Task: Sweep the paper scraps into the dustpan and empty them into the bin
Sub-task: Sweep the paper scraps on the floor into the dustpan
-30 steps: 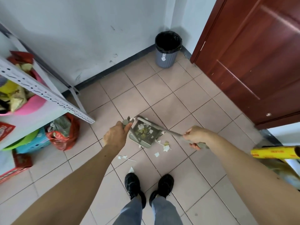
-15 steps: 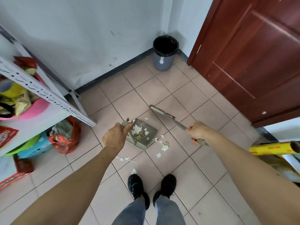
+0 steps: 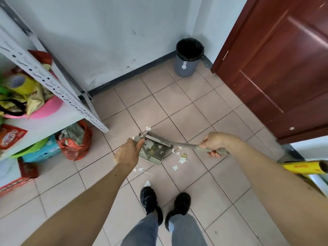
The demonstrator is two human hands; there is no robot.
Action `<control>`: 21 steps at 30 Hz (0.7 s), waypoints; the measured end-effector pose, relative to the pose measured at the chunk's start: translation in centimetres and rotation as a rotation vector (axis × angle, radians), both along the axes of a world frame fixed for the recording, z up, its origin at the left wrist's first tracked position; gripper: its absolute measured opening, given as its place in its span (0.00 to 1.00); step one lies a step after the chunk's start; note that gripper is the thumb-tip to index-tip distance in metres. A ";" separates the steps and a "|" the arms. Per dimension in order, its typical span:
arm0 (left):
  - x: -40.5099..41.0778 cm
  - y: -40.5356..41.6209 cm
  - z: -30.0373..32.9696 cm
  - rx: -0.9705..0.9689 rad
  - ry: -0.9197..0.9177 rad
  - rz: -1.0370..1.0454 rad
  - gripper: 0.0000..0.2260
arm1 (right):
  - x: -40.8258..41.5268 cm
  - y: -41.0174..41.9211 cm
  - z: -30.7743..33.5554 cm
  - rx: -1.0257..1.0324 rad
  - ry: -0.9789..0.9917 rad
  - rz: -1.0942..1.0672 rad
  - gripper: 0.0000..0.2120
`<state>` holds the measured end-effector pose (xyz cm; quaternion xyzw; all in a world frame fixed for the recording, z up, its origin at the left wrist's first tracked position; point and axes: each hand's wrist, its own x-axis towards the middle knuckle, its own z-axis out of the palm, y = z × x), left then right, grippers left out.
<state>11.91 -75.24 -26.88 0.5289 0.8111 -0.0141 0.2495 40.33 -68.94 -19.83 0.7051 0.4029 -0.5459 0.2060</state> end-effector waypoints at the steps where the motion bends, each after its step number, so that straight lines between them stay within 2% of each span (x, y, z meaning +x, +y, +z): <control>1: 0.0 -0.2 0.1 0.007 -0.012 0.017 0.27 | 0.2 0.3 1.0 0.007 -0.003 0.012 0.13; 5: -0.1 -1.1 0.5 0.041 -0.040 0.084 0.29 | 0.3 0.7 2.1 0.078 -0.044 0.031 0.17; 11: -0.5 -4.4 1.4 0.032 -0.068 0.198 0.28 | -1.0 0.8 -1.1 0.215 -0.094 -0.081 0.10; 15: -1.0 -7.1 1.1 0.038 -0.058 0.277 0.27 | -3.1 0.4 -4.7 0.284 -0.052 -0.122 0.09; 18: -1.3 -7.8 0.5 0.039 -0.075 0.308 0.28 | -4.4 0.3 -6.3 0.279 -0.061 -0.081 0.07; 21: -1.3 -7.6 0.1 0.012 -0.019 0.287 0.28 | -4.7 -0.7 -7.2 0.229 -0.110 0.127 0.08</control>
